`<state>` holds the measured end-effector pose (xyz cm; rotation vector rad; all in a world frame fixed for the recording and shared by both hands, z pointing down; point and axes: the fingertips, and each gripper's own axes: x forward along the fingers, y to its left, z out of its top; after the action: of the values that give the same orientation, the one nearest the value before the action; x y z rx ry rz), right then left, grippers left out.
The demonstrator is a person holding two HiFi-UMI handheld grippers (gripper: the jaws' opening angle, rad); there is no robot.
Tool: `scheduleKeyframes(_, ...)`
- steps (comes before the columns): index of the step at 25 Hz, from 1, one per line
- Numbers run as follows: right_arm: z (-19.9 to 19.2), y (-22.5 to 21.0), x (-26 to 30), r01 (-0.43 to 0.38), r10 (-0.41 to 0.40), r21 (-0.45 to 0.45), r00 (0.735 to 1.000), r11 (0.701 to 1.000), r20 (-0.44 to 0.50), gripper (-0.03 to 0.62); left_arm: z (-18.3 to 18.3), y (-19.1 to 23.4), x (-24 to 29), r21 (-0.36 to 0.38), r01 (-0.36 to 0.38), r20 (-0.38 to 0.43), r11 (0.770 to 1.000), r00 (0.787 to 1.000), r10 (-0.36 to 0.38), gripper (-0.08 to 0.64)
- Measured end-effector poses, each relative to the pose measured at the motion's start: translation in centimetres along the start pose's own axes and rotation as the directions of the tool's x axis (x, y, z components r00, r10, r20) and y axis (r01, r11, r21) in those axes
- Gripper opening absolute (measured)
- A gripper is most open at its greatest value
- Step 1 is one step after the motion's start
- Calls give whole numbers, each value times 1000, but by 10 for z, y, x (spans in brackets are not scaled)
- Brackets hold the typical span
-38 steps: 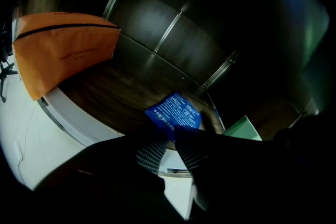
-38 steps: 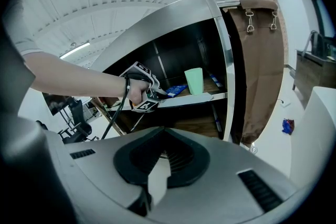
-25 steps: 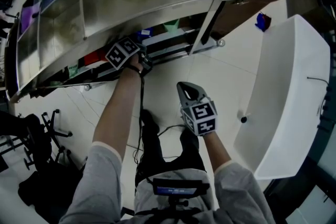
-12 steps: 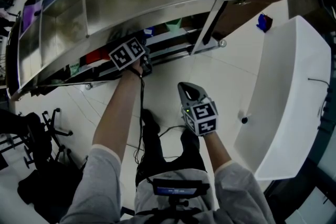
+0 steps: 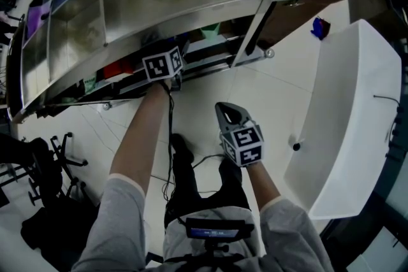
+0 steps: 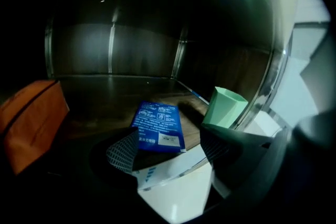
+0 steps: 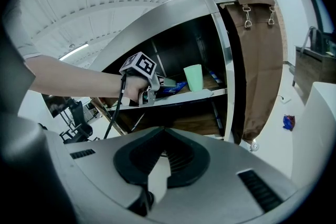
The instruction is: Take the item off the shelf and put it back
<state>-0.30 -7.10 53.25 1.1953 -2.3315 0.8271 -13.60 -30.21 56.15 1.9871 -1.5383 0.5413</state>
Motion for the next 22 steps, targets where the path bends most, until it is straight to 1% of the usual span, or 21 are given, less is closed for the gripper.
scheduleKeyframes(2,-1,0,0,0,0,1,1000,1000,-1,9,2,2,3,30,-11,-1,999,1000,11,382)
scheduleKeyframes(5,-2,-2,0,3,-3,2,1000,1000,-2,9,2,5,8,50,-20,-8,999,1000,21,382)
scheduleKeyframes(10,-1,-7,-2,7,-7,10,1000,1000,-1,9,-12,13,19,72,-44,-70,996,996,49,382)
scheduleKeyframes(12,-1,-10,-2,8,-8,15,1000,1000,3,9,-14,14,22,100,-57,-85,993,994,66,357)
scheduleKeyframes(14,-1,-11,-2,9,-9,18,1000,1000,3,9,-14,15,22,112,-54,-97,992,993,65,353)
scheduleKeyframes(18,0,-11,-2,7,-7,21,1000,1000,2,9,-13,16,20,92,-51,-111,994,992,61,324)
scheduleKeyframes(19,1,-11,-2,6,-6,21,1000,1000,3,9,-12,17,20,89,-56,-109,994,992,66,295)
scheduleKeyframes(22,1,-10,-2,4,-4,22,1000,1000,4,9,-12,18,20,106,-77,-103,991,991,88,252)
